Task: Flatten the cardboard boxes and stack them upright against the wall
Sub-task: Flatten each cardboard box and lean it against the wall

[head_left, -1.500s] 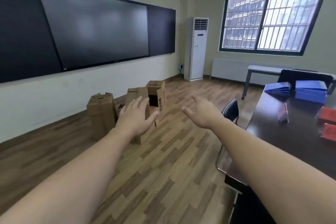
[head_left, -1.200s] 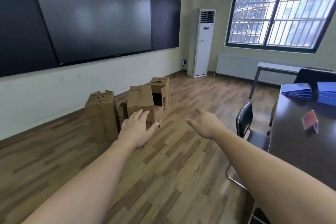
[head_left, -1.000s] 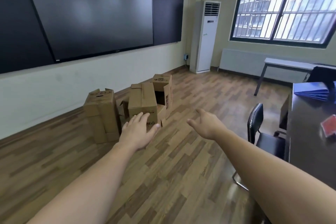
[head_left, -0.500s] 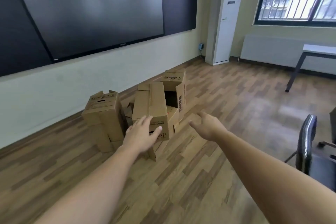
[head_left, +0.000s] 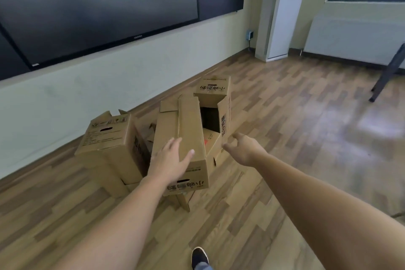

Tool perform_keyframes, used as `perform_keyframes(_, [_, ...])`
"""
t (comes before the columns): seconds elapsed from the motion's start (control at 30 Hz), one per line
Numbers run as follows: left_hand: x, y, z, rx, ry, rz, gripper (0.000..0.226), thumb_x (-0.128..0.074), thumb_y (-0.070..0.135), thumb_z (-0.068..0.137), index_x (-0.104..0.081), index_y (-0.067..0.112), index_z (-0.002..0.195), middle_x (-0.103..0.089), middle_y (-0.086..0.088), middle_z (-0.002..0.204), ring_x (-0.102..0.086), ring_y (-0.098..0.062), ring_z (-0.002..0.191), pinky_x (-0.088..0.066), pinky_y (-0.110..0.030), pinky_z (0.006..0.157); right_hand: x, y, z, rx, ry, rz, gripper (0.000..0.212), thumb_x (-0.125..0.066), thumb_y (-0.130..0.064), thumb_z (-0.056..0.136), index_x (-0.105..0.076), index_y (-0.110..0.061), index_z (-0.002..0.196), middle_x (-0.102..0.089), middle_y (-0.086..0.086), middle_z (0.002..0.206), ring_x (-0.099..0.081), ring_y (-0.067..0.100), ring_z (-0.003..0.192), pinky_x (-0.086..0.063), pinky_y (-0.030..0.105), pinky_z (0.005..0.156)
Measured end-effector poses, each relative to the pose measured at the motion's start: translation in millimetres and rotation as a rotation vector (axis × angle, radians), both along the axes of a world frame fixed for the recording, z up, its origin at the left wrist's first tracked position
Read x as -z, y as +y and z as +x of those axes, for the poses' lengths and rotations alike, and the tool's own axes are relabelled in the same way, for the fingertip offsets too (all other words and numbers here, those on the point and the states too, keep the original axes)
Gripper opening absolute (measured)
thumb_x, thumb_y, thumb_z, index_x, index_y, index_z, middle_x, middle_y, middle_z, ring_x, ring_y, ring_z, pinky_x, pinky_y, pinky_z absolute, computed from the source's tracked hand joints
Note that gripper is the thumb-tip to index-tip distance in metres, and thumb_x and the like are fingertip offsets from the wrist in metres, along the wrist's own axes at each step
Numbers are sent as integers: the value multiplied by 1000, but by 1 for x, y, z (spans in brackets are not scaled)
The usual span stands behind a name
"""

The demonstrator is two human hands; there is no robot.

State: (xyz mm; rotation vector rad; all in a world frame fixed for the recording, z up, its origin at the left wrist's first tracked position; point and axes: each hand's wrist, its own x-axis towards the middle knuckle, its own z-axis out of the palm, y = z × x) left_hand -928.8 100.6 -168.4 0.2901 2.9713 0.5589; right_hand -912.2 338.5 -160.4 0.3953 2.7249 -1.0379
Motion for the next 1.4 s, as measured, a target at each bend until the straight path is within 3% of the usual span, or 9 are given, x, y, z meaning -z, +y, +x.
perform_keyframes(0.23, [57, 10, -167, -27, -98, 40, 77, -37, 67, 101, -21, 27, 165, -20, -1, 173, -22, -24, 158, -26, -52, 124, 53, 0, -154, 52, -122, -35, 79, -49, -59, 105, -29, -14, 166, -44, 13, 164, -46, 31, 148, -41, 44, 118])
perform_keyframes(0.47, [125, 40, -298, -69, -209, 20, 76, -35, 68, 101, -19, 30, 165, -16, 1, 174, -17, -23, 159, -27, -55, 124, 154, 8, -266, 298, -233, -271, 72, -51, -59, 103, -45, -15, 159, -55, 8, 155, -53, 29, 140, -46, 44, 113])
perform_keyframes(0.63, [213, 80, -379, -53, -203, -66, 77, -27, 72, 99, -16, 34, 165, -8, 2, 176, -7, -25, 161, -20, -60, 125, 300, 12, -310, 574, -416, -474, 59, -48, -53, 107, -60, -9, 144, -65, 1, 96, -59, 19, 85, -48, 35, 82])
perform_keyframes(0.83, [309, 123, -406, -1, -202, -263, 84, -18, 81, 94, 3, 41, 165, 14, 2, 175, 16, -28, 160, 4, -71, 121, 476, -7, -312, 892, -631, -690, 57, -54, -50, 106, -65, -1, 134, -64, 10, 99, -61, 29, 91, -55, 50, 101])
perform_keyframes(1.0, [363, 132, -393, -61, -184, -306, 87, -31, 71, 96, 15, 39, 163, 25, 1, 172, 23, -29, 158, 8, -72, 120, 579, -34, -318, 1076, -697, -943, 61, -63, -60, 97, -63, -10, 132, -64, 11, 114, -62, 33, 102, -57, 41, 75])
perform_keyframes(1.1, [377, 136, -391, -91, -137, -274, 85, -39, 57, 97, 12, 40, 163, 24, 4, 173, 21, -26, 159, 6, -69, 122, 601, -42, -323, 1143, -719, -1081, 57, -66, -53, 97, -66, -9, 133, -67, 9, 93, -63, 27, 76, -47, 28, 55])
perform_keyframes(1.2, [380, 135, -389, -93, -129, -236, 83, -36, 54, 96, 10, 41, 163, 23, 5, 173, 20, -24, 159, 3, -66, 123, 602, -42, -329, 1169, -713, -1059, 37, -67, -39, 101, -62, -10, 124, -70, 11, 89, -67, 26, 71, -46, 23, 43])
perform_keyframes(1.3, [370, 130, -391, -102, -131, -189, 80, -41, 53, 99, 6, 44, 164, 19, 9, 173, 17, -20, 160, 2, -61, 125, 600, -41, -337, 1187, -685, -1139, 41, -76, -36, 95, -65, -6, 121, -73, 12, 93, -71, 28, 75, -52, 29, 48])
perform_keyframes(1.4, [345, 112, -409, -143, -114, -92, 75, -44, 52, 100, -2, 48, 163, 9, 14, 174, 7, -17, 161, -2, -56, 128, 598, -37, -343, 1224, -617, -1148, 50, -87, -40, 82, -71, -9, 118, -78, 15, 105, -76, 36, 94, -66, 53, 75])
